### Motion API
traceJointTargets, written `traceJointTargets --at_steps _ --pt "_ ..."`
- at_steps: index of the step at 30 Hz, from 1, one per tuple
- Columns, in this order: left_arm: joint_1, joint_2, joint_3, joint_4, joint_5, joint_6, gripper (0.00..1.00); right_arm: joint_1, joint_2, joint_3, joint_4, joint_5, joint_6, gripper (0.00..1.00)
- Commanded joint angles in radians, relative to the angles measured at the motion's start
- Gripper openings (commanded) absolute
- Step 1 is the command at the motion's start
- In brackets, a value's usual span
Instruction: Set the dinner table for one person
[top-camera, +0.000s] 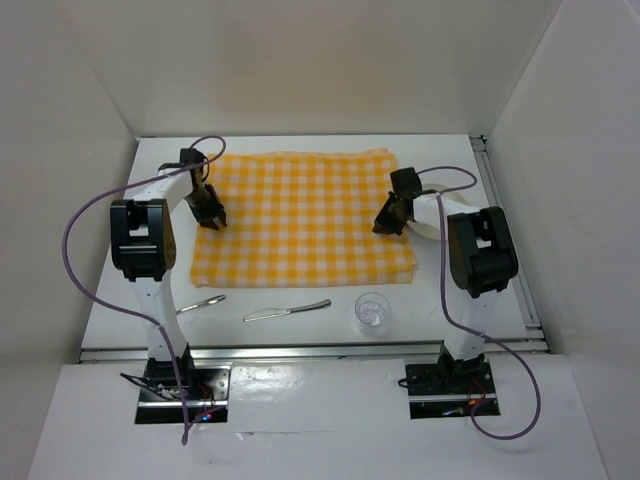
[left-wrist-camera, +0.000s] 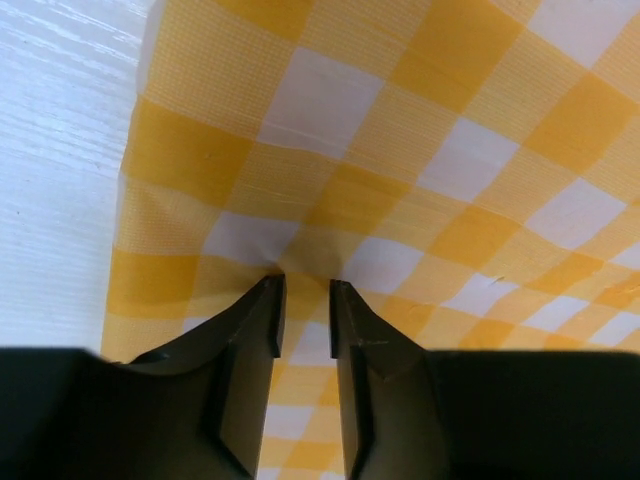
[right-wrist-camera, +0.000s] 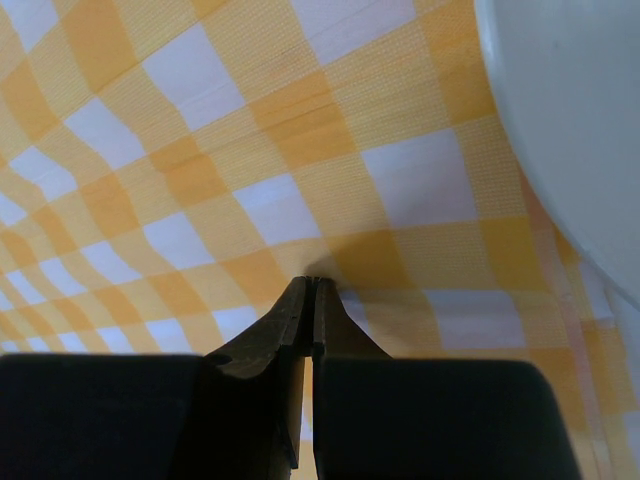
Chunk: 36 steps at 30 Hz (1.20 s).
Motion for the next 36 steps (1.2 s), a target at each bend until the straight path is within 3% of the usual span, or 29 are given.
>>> traceJointTargets --at_steps 1,3,4,8,10,13,14,17,20,27,36 --pt "-0.006 -0.072 0.026 -0.033 -0.062 0.007 0.48 -0.02 -0.055 0.039 -0.084 0.031 -0.08 0.0" --pt "-0.006 -0.111 0.051 -0.067 -0.089 0.007 0.61 -0.02 -0.096 0.09 -0.084 -0.003 -0.102 0.05" --pt "-0.006 -0.131 0.065 -0.079 -0.102 0.007 0.63 -0.02 -0.109 0.108 -0.084 -0.055 -0.114 0.08" --pt "-0.006 -0.261 0.141 -0.131 -0.133 0.007 0.65 0.043 -0.155 0.228 -0.145 -0.104 -0.203 0.21" --pt "-0.006 -0.338 0.151 -0.145 -0.133 0.007 0.65 0.095 -0.216 0.257 -0.209 -0.037 -0.226 0.27" --pt "-0.006 -0.427 0.128 -0.159 -0.123 0.007 0.65 0.104 -0.306 0.186 -0.254 0.028 -0.217 0.43" --pt "-0.006 -0.456 0.111 -0.159 -0.123 0.007 0.65 0.104 -0.343 0.117 -0.291 0.054 -0.203 0.55" --pt "-0.006 -0.564 0.021 -0.131 -0.07 0.007 0.65 0.104 -0.504 -0.036 -0.352 0.103 -0.125 0.79" --pt "-0.015 -0.625 -0.041 -0.131 -0.036 0.016 0.65 0.115 -0.665 -0.173 -0.45 0.088 -0.045 0.88" --pt "-0.026 -0.657 -0.062 -0.14 -0.039 0.048 0.65 0.222 -0.943 -0.362 -0.63 0.042 0.151 0.89" --pt "-0.044 -0.657 -0.09 -0.14 -0.037 0.057 0.64 0.278 -1.052 -0.522 -0.619 -0.023 0.207 0.81"
